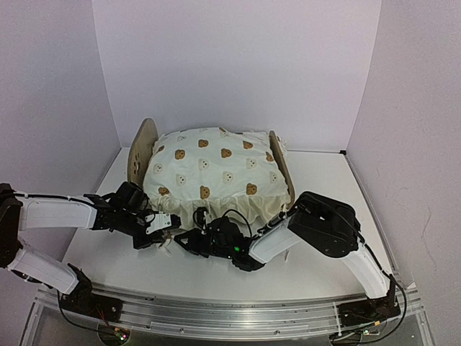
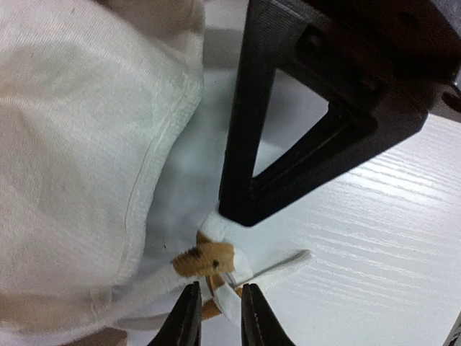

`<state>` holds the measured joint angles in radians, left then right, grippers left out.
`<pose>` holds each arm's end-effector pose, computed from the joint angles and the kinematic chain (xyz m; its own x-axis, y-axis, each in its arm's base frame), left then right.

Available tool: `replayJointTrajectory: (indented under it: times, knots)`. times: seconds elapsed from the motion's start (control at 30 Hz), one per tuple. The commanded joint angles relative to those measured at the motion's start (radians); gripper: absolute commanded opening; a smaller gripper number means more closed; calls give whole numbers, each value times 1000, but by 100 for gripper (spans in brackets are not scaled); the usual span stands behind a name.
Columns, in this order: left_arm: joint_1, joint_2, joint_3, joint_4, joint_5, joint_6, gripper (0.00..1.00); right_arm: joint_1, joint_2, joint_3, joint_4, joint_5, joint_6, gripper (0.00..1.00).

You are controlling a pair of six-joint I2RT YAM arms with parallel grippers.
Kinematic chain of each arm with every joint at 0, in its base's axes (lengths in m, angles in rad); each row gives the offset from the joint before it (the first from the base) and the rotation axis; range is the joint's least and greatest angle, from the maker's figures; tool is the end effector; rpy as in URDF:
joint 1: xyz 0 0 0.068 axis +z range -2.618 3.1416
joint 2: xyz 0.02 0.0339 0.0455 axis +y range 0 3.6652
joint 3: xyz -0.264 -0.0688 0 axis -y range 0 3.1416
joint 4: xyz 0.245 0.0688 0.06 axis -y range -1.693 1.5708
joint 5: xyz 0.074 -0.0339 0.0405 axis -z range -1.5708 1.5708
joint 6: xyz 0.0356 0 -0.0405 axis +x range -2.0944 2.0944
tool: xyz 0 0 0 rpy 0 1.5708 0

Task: Set up the pet bed

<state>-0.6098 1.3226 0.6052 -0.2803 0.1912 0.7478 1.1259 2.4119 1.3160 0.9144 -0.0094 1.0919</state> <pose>0.1915 -0.1420 0.1620 -0.0652 0.8600 -0.5061 0.9426 0.2196 0.2517 0.2106 0.4424 0.0793 -0.8404 0.2994 -0.4517 -0.3488 0.3391 0.8737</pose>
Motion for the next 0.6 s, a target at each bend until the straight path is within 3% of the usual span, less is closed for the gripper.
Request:
replayJointTrajectory:
  times: [0.0,0.13,0.3,0.43,0.57]
  knots:
    - [3,-111,21,-126,-28,78,37,-5,-69,-6,-60,22,-56,0]
    - [4,-267,30,-271,70,162,57,-1,-67,-7,-66,30,-49,0]
    - [-3,-346,46,-380,283,316,67,-1,-68,-2,-78,28,-57,0]
    - [-90,-126,104,-354,233,287,64,2,-86,-6,-99,37,-78,0]
    - [-99,57,143,-282,141,352,58,4,-101,-9,-113,43,-103,0]
